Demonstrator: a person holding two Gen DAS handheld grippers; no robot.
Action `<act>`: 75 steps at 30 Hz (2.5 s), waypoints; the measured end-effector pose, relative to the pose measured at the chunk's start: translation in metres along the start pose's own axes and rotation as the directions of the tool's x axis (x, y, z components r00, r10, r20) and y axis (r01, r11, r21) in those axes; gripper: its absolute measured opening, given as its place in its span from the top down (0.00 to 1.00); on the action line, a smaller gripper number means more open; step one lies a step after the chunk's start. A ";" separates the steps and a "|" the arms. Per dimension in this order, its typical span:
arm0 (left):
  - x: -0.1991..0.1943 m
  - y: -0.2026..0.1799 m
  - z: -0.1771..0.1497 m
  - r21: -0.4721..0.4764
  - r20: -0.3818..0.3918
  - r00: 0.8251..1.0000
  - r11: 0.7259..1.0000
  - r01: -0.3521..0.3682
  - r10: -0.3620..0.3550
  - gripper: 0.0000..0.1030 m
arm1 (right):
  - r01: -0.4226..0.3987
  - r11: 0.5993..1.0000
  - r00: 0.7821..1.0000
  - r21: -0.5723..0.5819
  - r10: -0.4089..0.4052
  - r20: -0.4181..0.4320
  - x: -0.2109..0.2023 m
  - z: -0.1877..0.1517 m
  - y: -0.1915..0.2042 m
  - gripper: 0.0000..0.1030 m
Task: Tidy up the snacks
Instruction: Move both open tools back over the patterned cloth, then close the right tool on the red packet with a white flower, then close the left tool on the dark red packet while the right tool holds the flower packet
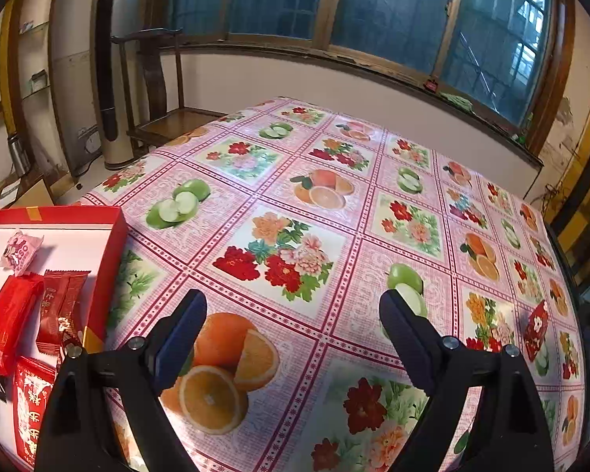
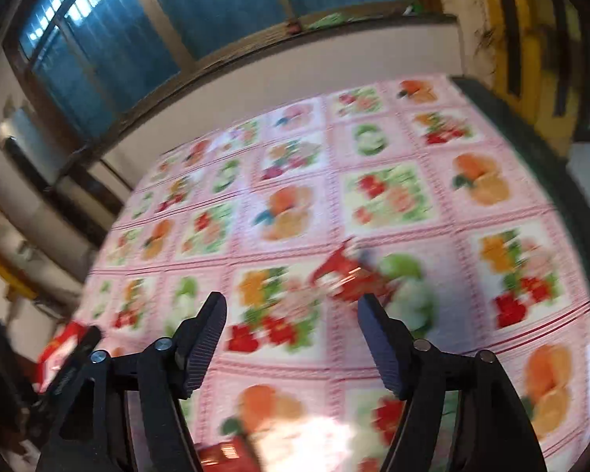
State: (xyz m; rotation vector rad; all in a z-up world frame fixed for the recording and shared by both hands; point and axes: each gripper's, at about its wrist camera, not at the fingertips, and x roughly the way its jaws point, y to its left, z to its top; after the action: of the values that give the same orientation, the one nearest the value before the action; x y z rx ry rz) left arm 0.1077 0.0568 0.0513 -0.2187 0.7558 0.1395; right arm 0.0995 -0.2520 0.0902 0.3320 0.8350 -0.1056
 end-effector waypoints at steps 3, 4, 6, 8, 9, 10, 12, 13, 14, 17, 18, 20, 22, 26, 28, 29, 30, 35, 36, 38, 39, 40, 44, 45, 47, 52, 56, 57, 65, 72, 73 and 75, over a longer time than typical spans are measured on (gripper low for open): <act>0.001 -0.008 -0.001 0.040 -0.015 1.000 0.999 0.023 -0.023 0.14 | 0.030 0.999 0.999 -0.024 -0.031 -0.040 0.016 0.005 -0.013 0.27; 0.002 -0.012 -0.002 0.056 -0.025 0.999 0.998 0.034 -0.033 0.13 | 0.027 0.999 0.998 -0.036 -0.029 -0.058 0.025 0.006 -0.014 0.27; 0.004 -0.018 -0.004 0.087 -0.055 0.996 0.994 0.072 -0.068 0.13 | 0.049 0.997 0.995 -0.054 -0.053 -0.086 0.047 0.005 -0.009 0.27; 0.010 -0.029 -0.008 0.145 -0.122 0.987 0.982 0.120 -0.103 0.11 | 0.110 0.990 0.988 -0.086 -0.119 -0.104 0.070 0.004 0.000 0.27; 0.013 -0.034 -0.011 0.174 -0.150 0.982 0.974 0.143 -0.117 0.11 | 0.130 0.987 0.984 -0.100 -0.140 -0.108 0.079 0.004 0.006 0.27; 0.013 -0.038 -0.012 0.195 -0.174 0.974 0.965 0.177 -0.144 0.11 | 0.131 0.985 0.984 -0.114 -0.144 -0.108 0.087 0.004 0.007 0.27; 0.013 -0.047 -0.017 0.247 -0.243 0.946 0.930 0.273 -0.213 0.11 | 0.142 0.978 0.981 -0.152 -0.160 -0.112 0.097 0.006 0.009 0.27; 0.011 -0.049 -0.018 0.263 -0.261 0.933 0.912 0.315 -0.246 0.11 | 0.161 0.974 0.975 -0.162 -0.182 -0.126 0.103 0.005 0.008 0.29; 0.008 -0.049 -0.019 0.266 -0.264 0.925 0.901 0.343 -0.274 0.11 | 0.176 0.971 0.970 -0.159 -0.198 -0.140 0.106 0.005 0.006 0.36; 0.001 -0.052 -0.021 0.324 -0.268 0.915 0.866 0.380 -0.301 0.11 | 0.211 0.967 0.967 -0.144 -0.228 -0.112 0.098 0.000 -0.001 0.64; 0.000 -0.055 -0.024 0.354 -0.275 0.913 0.851 0.387 -0.301 0.11 | 0.212 0.970 0.967 -0.123 -0.226 -0.115 0.094 -0.002 -0.005 0.64; -0.005 -0.066 -0.033 0.426 -0.278 0.910 0.810 0.402 -0.306 0.11 | 0.191 0.978 0.971 -0.089 -0.202 -0.129 0.084 -0.008 -0.011 0.65; -0.016 -0.077 -0.042 0.486 -0.288 0.891 0.748 0.452 -0.352 0.11 | 0.104 0.994 0.984 -0.023 -0.106 -0.144 0.070 -0.018 -0.019 0.65; -0.044 -0.100 -0.066 0.624 -0.286 0.859 0.597 0.504 -0.425 0.11 | -0.165 0.967 0.974 0.192 0.191 -0.126 0.036 -0.043 -0.043 0.65; -0.053 -0.109 -0.077 0.678 -0.280 0.853 0.539 0.500 -0.441 0.11 | -0.245 0.940 0.959 0.239 0.271 -0.080 0.020 -0.056 -0.047 0.65; -0.055 -0.112 -0.083 0.694 -0.287 0.850 0.516 0.502 -0.441 0.11 | -0.277 0.926 0.952 0.256 0.300 -0.055 0.013 -0.062 -0.049 0.65; -0.056 -0.116 -0.088 0.708 -0.296 0.850 0.498 0.502 -0.437 0.11 | -0.299 0.915 0.947 0.269 0.320 -0.037 0.008 -0.067 -0.050 0.65; -0.049 -0.127 -0.113 0.750 -0.359 0.848 0.421 0.511 -0.390 0.11 | -0.335 0.889 0.934 0.311 0.358 -0.018 0.007 -0.075 -0.052 0.65; -0.048 -0.128 -0.116 0.757 -0.364 0.850 0.410 0.509 -0.382 0.11 | -0.333 0.889 0.934 0.315 0.357 -0.020 0.007 -0.075 -0.052 0.65; -0.044 -0.130 -0.122 0.768 -0.370 0.854 0.398 0.502 -0.366 0.11 | -0.339 0.880 0.931 0.332 0.364 -0.016 0.008 -0.076 -0.055 0.64; -0.042 -0.131 -0.125 0.769 -0.377 0.855 0.395 0.503 -0.356 0.11 | -0.345 0.876 0.928 0.338 0.371 -0.015 0.008 -0.076 -0.056 0.64; -0.037 -0.131 -0.127 0.770 -0.382 0.858 0.396 0.501 -0.343 0.11 | -0.349 0.872 0.926 0.343 0.377 -0.017 0.010 -0.075 -0.056 0.64; -0.028 -0.126 -0.120 0.732 -0.400 0.847 0.434 0.526 -0.352 0.11 | -0.349 0.871 0.925 0.345 0.379 -0.019 0.009 -0.076 -0.056 0.63; -0.027 -0.125 -0.120 0.726 -0.404 0.844 0.438 0.531 -0.353 0.11 | -0.353 0.869 0.924 0.345 0.383 -0.019 0.008 -0.077 -0.056 0.63; -0.028 -0.125 -0.121 0.727 -0.404 0.840 0.430 0.535 -0.361 0.14 | -0.356 0.867 0.921 0.349 0.388 -0.025 0.009 -0.078 -0.055 0.63; -0.032 -0.123 -0.122 0.702 -0.447 0.802 0.400 0.589 -0.397 0.34 | -0.355 0.872 0.922 0.336 0.386 -0.027 0.010 -0.076 -0.052 0.63; -0.036 -0.124 -0.124 0.703 -0.457 0.787 0.373 0.605 -0.414 0.49 | -0.346 0.879 0.926 0.328 0.376 -0.030 0.011 -0.075 -0.052 0.63; -0.036 -0.124 -0.124 0.704 -0.457 0.787 0.373 0.604 -0.414 0.49 | -0.340 0.882 0.929 0.326 0.369 -0.029 0.012 -0.075 -0.051 0.63; -0.039 -0.122 -0.123 0.701 -0.454 0.791 0.384 0.601 -0.410 0.55 | -0.315 0.894 0.941 0.320 0.339 -0.020 0.009 -0.075 -0.052 0.63; -0.037 -0.105 -0.111 0.671 -0.382 0.833 0.499 0.548 -0.401 0.55 | -0.318 0.906 0.940 0.279 0.339 -0.028 0.014 -0.072 -0.046 0.63; -0.037 -0.099 -0.110 0.653 -0.371 0.841 0.533 0.537 -0.393 0.55 | -0.321 0.906 0.938 0.276 0.344 -0.041 0.017 -0.073 -0.044 0.63; -0.042 -0.086 -0.110 0.628 -0.327 0.872 0.606 0.488 -0.363 0.55 | -0.325 0.907 0.933 0.267 0.353 -0.065 0.022 -0.075 -0.039 0.63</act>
State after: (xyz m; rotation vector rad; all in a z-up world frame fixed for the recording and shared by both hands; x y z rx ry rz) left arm 0.0223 -0.0554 0.0149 0.3298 0.8540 -0.6445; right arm 0.0524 -0.2636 0.0179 0.7250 0.8642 0.1360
